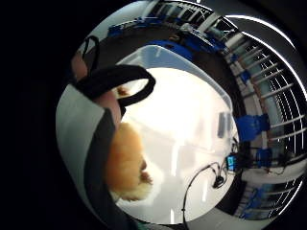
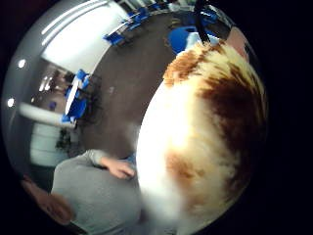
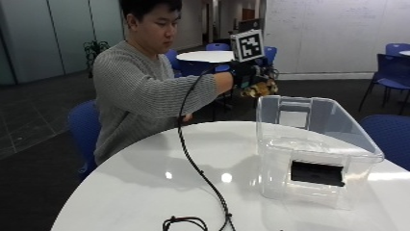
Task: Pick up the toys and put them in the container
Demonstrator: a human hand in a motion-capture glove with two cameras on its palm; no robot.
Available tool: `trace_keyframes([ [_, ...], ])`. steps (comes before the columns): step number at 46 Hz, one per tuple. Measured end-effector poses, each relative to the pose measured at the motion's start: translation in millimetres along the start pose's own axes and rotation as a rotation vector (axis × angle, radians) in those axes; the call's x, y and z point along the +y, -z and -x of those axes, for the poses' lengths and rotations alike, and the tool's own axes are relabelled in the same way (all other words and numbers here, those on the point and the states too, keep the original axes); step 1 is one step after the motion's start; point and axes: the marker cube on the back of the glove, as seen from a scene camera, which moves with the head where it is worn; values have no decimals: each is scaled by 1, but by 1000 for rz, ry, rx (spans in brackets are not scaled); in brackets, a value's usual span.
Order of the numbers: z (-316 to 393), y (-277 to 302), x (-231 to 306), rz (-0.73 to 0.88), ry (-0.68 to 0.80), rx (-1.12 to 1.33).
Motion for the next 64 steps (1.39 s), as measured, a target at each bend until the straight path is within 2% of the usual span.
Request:
trace_keyframes([
  [6, -87, -30, -31, 78, -183, 115],
  [14, -125, -50, -58, 133, -419, -58],
  [18, -126, -59, -61, 169, -410, -17],
  [21, -116, -65, -65, 210, -408, -89],
  [28, -105, -82, -57, 401, -333, -142],
  [40, -99, -70, -29, 341, -298, -218],
  [46, -106, -33, 18, 239, -272, -286],
  [50, -122, -1, 77, 157, -237, -354],
  [56, -134, 25, 176, 55, -204, -291],
  [64, -164, 43, 290, -10, -366, -128],
])
